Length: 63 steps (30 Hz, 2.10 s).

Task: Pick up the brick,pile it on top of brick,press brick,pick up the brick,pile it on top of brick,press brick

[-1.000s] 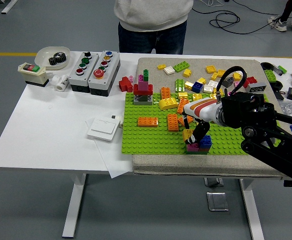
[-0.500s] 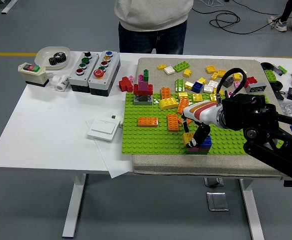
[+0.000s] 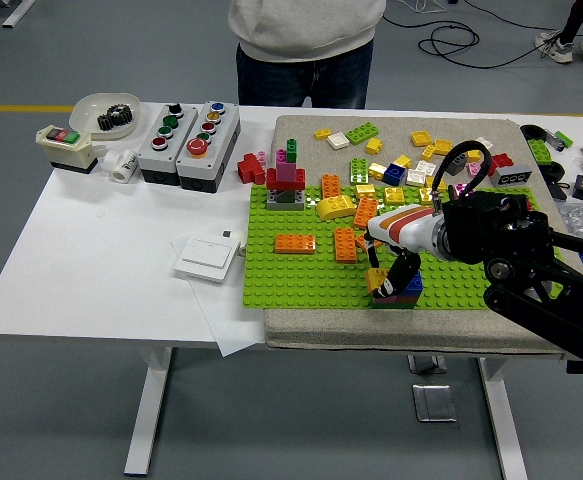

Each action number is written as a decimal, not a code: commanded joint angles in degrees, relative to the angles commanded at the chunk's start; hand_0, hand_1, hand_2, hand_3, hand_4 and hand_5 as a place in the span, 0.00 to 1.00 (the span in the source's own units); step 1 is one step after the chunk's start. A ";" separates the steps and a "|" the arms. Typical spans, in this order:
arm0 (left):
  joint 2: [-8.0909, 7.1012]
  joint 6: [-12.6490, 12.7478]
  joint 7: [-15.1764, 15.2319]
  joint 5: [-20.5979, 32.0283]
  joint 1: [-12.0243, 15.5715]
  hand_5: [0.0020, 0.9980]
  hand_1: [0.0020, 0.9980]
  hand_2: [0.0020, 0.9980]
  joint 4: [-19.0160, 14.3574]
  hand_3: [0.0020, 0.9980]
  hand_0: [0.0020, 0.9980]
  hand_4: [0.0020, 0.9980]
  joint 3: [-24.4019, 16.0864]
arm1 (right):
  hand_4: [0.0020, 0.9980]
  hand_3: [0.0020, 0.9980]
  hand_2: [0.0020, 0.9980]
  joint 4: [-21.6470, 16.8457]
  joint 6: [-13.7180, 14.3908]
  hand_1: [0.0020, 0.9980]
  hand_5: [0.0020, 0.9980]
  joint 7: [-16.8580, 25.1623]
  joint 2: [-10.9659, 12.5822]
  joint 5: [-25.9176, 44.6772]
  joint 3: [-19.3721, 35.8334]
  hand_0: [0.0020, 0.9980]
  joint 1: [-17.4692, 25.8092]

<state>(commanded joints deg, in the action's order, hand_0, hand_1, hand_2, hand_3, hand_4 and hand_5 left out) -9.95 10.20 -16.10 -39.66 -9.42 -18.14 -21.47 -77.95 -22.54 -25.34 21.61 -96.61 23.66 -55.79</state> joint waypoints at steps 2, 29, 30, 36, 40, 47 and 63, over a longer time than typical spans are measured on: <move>0.01 0.01 0.03 0.05 -0.02 0.69 0.72 0.75 0.00 0.61 0.70 0.72 0.04 | 0.90 0.46 0.02 0.16 -0.01 0.00 0.23 -0.01 -0.03 0.01 0.00 0.00 0.05; 0.07 -0.01 0.09 0.09 -0.28 0.69 0.72 0.75 -0.06 0.61 0.70 0.72 0.10 | 0.90 0.46 0.02 0.48 0.49 0.00 0.22 0.31 -0.28 -0.88 -1.28 0.00 -0.13; 0.07 -0.01 0.09 0.09 -0.28 0.69 0.72 0.75 -0.06 0.61 0.70 0.72 0.11 | 0.90 0.46 0.02 0.46 0.52 0.00 0.22 0.32 -0.31 -0.94 -1.31 0.00 -0.14; 0.05 0.02 0.13 0.18 -0.29 0.69 0.72 0.75 -0.04 0.61 0.70 0.72 0.12 | 0.89 0.45 0.02 0.51 1.34 0.00 0.23 0.47 -0.31 -2.13 -1.75 0.00 -0.14; 0.04 0.00 0.08 0.09 -0.27 0.69 0.72 0.75 -0.03 0.61 0.70 0.72 0.05 | 0.89 0.45 0.02 0.44 1.47 0.00 0.23 0.52 -0.28 -2.30 -1.67 0.00 -0.17; 0.02 -0.02 0.04 -0.04 -0.27 0.69 0.72 0.75 -0.03 0.61 0.70 0.72 -0.01 | 0.87 0.42 0.02 0.29 1.34 0.00 0.25 0.49 -0.08 -2.25 -1.52 0.00 -0.13; -0.03 -0.02 -0.03 -0.31 -0.20 0.68 0.72 0.75 0.06 0.61 0.70 0.72 -0.22 | 0.87 0.39 0.02 -1.35 0.58 0.00 0.26 0.08 0.75 -2.21 -1.33 0.00 -0.46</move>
<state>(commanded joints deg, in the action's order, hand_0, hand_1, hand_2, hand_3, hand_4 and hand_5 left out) -9.98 10.18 -16.13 -39.98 -9.62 -18.08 -21.69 -79.30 -21.95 -25.27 22.37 -98.82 22.32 -56.25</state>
